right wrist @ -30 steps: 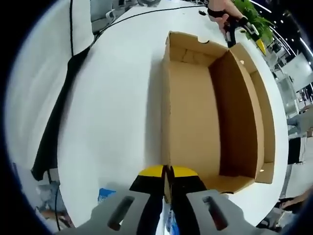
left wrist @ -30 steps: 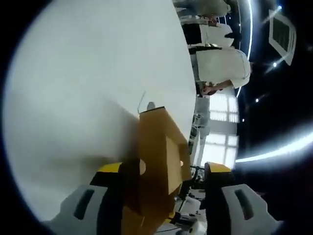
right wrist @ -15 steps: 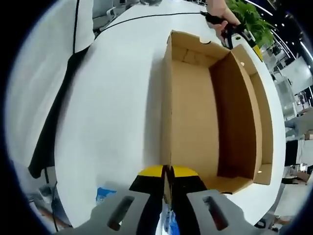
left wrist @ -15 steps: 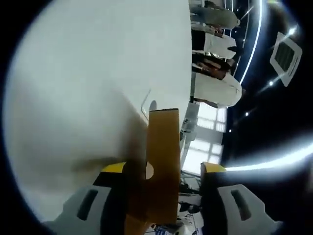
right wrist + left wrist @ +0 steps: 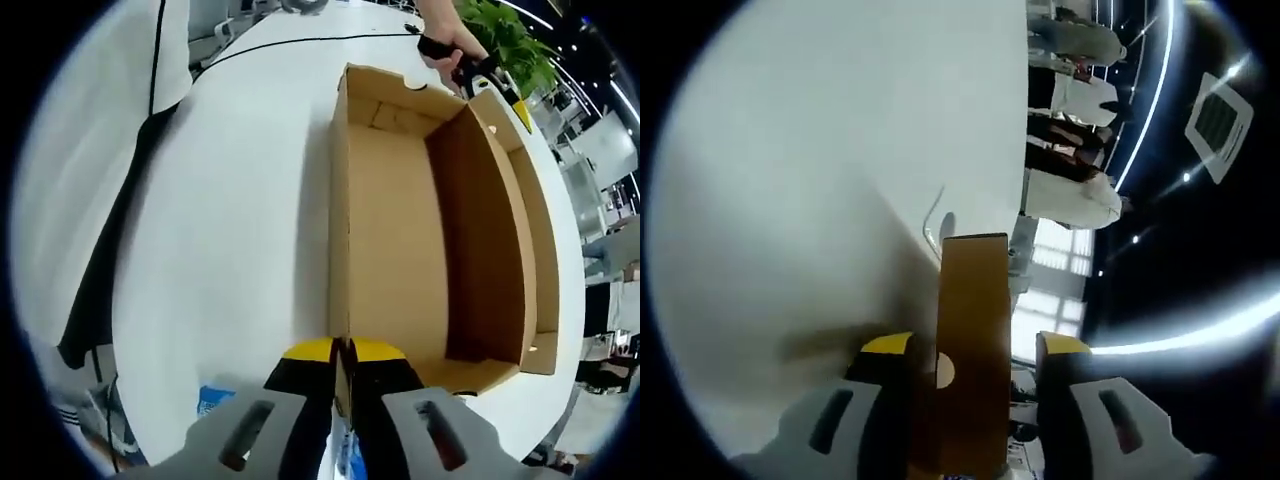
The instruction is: Operate the shoe box by opening the lid, removing the specified soft item, and placing it in the target area until the item is outside and the box remains undamaged.
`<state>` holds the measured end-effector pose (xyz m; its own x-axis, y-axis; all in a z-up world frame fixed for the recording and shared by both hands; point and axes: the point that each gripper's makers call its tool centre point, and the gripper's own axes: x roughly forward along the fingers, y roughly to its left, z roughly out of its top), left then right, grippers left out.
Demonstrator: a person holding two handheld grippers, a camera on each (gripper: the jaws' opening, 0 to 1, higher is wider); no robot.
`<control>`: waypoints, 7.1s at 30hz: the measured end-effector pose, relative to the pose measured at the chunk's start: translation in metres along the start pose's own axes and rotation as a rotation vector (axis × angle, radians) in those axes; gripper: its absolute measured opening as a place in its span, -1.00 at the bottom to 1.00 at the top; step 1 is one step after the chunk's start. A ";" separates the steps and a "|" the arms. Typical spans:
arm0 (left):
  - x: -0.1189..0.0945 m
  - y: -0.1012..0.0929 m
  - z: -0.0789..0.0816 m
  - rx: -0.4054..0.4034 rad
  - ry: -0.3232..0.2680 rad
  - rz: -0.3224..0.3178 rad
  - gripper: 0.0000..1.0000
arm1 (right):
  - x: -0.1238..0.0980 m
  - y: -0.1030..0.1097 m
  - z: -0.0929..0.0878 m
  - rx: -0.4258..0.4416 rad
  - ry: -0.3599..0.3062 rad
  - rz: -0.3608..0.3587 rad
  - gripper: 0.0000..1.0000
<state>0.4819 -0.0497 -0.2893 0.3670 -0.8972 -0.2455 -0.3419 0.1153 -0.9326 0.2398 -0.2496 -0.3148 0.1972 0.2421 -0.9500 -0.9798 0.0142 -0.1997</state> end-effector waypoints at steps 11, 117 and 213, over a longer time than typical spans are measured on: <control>0.004 0.004 -0.002 0.029 -0.004 0.008 -0.38 | 0.001 -0.001 -0.001 0.021 0.002 -0.012 -0.96; -0.054 -0.084 -0.072 0.951 -0.261 -0.107 -0.40 | 0.007 -0.004 -0.001 0.608 0.055 -0.045 -0.85; -0.098 -0.041 -0.101 1.450 -0.677 0.594 -0.93 | 0.009 -0.005 -0.004 0.766 0.030 -0.178 -0.63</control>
<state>0.3720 -0.0094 -0.2004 0.8943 -0.3071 -0.3255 0.3106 0.9496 -0.0428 0.2462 -0.2516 -0.3234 0.3434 0.1478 -0.9275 -0.6827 0.7175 -0.1384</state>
